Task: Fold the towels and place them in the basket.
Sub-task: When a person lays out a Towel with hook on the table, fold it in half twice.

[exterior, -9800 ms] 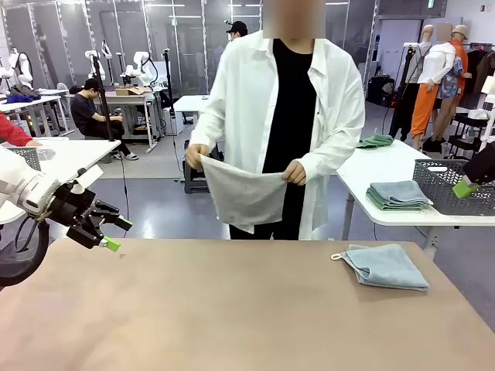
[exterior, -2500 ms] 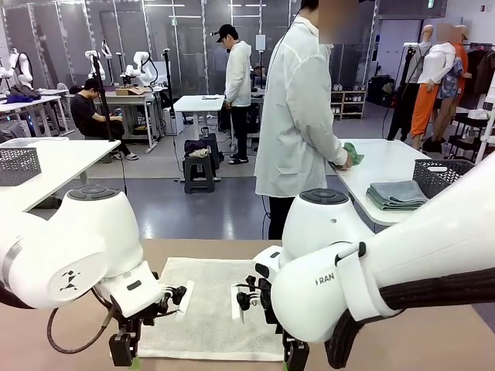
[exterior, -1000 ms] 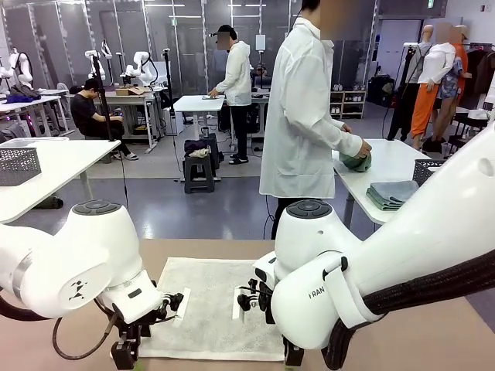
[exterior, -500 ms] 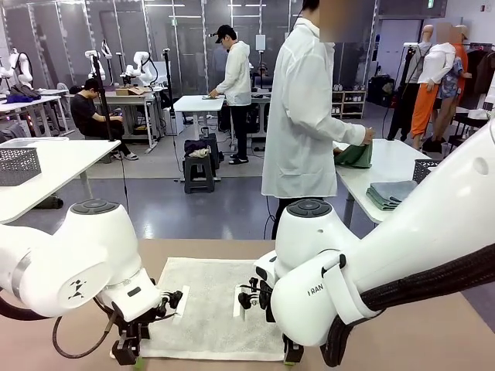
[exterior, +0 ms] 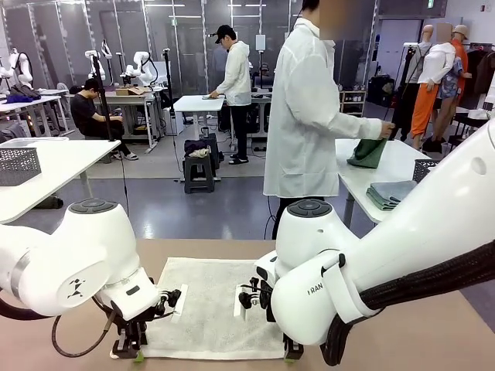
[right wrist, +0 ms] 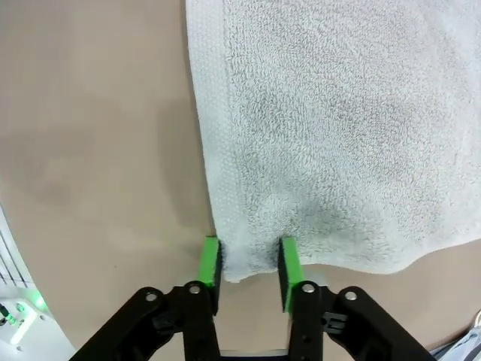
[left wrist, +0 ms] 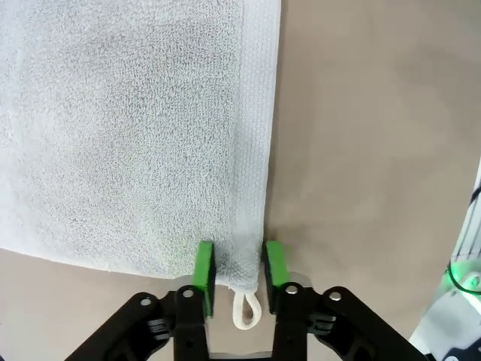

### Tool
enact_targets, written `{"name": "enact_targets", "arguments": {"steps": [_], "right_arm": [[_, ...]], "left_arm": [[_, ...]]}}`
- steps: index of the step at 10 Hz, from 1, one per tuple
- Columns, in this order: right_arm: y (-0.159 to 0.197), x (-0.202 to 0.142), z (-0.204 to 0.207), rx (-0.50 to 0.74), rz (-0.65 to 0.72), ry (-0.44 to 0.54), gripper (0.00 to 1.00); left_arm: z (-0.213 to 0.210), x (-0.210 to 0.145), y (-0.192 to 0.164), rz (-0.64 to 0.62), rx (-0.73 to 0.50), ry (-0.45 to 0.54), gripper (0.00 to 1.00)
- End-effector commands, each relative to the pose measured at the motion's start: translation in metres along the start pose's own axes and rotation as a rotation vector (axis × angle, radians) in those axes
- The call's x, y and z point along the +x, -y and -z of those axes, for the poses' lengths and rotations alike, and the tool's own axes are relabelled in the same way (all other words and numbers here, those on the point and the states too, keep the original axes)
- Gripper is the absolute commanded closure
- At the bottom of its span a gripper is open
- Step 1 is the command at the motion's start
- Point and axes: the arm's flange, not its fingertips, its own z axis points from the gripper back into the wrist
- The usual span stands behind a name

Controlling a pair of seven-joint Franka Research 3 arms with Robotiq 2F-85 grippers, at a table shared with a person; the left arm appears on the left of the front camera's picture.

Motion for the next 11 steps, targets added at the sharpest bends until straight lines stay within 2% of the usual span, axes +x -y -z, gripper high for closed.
{"name": "enact_targets", "arguments": {"steps": [1,2,3,4,9,11], "right_arm": [[0.004,0.004,0.003,-0.013,0.024,-0.016,0.82],[0.004,0.004,0.002,-0.014,0.025,-0.012,0.83],[0.004,0.003,0.001,-0.016,0.026,-0.011,1.0],[0.003,0.003,0.001,-0.017,0.027,-0.009,1.0],[0.003,-0.001,-0.005,-0.022,0.009,-0.02,1.0],[-0.001,-0.001,-0.017,-0.053,-0.004,0.003,1.0]], "left_arm": [[0.006,0.001,0.0,-0.003,0.031,-0.005,0.77],[0.007,0.001,-0.001,-0.002,0.032,-0.009,0.9],[0.007,0.003,-0.002,0.001,0.031,-0.011,0.97],[0.006,0.003,-0.001,0.002,0.03,-0.017,1.0],[-0.006,0.006,0.006,0.029,0.036,-0.022,1.0],[-0.024,0.005,0.009,0.029,0.075,0.029,1.0]]}}
